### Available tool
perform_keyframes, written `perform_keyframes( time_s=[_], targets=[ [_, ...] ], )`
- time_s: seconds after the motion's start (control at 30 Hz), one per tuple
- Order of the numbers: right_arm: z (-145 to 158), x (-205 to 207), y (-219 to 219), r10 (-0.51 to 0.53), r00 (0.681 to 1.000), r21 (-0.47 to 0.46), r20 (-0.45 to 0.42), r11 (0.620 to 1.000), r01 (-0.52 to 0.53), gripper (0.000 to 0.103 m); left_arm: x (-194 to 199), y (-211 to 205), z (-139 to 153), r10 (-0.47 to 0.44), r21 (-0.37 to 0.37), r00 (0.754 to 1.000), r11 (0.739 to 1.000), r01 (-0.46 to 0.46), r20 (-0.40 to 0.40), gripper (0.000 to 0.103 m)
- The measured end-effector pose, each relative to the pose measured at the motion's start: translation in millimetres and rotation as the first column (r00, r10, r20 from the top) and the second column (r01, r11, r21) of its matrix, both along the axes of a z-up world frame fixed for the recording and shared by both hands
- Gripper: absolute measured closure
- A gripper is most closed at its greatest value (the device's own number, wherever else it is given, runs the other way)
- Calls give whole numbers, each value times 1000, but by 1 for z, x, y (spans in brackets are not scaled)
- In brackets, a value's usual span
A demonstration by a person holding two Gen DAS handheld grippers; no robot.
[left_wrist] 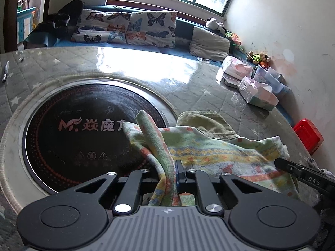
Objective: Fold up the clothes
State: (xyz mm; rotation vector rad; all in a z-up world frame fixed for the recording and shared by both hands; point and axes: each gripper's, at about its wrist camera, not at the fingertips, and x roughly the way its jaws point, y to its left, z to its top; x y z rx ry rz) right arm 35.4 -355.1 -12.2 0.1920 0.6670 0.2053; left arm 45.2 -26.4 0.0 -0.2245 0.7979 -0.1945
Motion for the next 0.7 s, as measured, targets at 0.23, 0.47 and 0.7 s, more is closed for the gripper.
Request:
perform_keyframes(
  time_s=[0.23,0.47,0.7],
  targets=[
    [-11,8,-5,-19,999,9,-31,1000,19,83,4,-3,-1,2,21,1000,1000,-2,-8,90],
    [-13,7,-5,-18,1000,12,-17,1000,18,82,5,-9,-5,-2,53,1000,999,3,-9,90],
    [-10,5,-1,-12,1000,-5,-15,1000,12,90,2,-11,-4,-7,73,1000,997,6,6,90]
  ],
)
